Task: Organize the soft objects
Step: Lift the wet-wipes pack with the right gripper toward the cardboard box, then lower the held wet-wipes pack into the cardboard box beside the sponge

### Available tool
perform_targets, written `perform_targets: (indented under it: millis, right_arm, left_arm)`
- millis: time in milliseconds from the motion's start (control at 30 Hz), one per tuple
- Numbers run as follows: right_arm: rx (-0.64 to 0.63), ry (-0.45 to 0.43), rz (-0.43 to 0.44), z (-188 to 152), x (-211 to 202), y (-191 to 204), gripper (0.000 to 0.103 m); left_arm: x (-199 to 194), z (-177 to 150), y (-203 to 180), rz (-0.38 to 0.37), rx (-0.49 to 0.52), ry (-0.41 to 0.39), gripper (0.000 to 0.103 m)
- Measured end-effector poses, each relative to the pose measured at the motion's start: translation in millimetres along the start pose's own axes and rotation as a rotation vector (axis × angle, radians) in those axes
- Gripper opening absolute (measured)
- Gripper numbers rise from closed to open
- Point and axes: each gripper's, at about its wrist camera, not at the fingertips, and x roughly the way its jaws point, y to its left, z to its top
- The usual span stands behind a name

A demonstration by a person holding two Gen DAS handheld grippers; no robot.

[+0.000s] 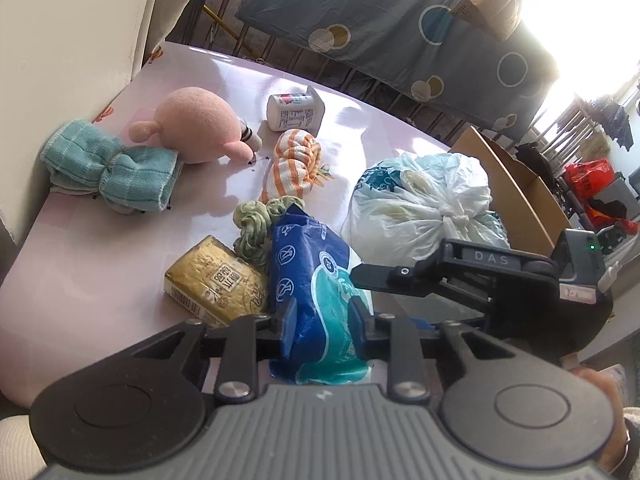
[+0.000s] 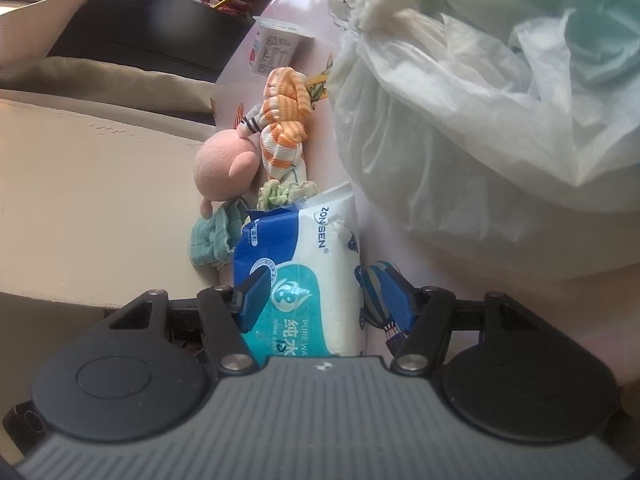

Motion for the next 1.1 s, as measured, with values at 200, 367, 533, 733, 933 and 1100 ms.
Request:
perform_targets:
  millis: [200, 367, 533, 733, 933, 1100]
  right_arm:
    - [0.002, 0.025, 0.05, -4, 5, 0, 0.058]
    - [0.015, 0.024, 0.05, 1, 7, -6, 0.057]
    - [0.0, 0.027, 0.064, 1, 9, -5, 0.047]
    - [-0.046, 0.022, 0.057, -1, -1, 3, 0.04]
    - [-0.081, 0.027, 0.06, -6, -17, 11, 0.038]
    - [-0.112, 0.018, 0.085, -9, -33, 23, 0.038]
  left_arm:
    - [4, -4, -8, 0.033, 0.04, 0.021, 0.023]
    - [13, 2, -17, 0.118, 0.074, 0.032, 0.03]
    - [24, 4, -23, 0.17, 0.09, 0.056, 0.033]
    - [19, 0, -31, 0.153, 0.105, 0.054, 0.032]
    - [1, -5, -42, 0.144, 0.115, 0.034, 0.032]
    - [-22, -5, -56, 0.141, 0.141, -0.011, 0.032]
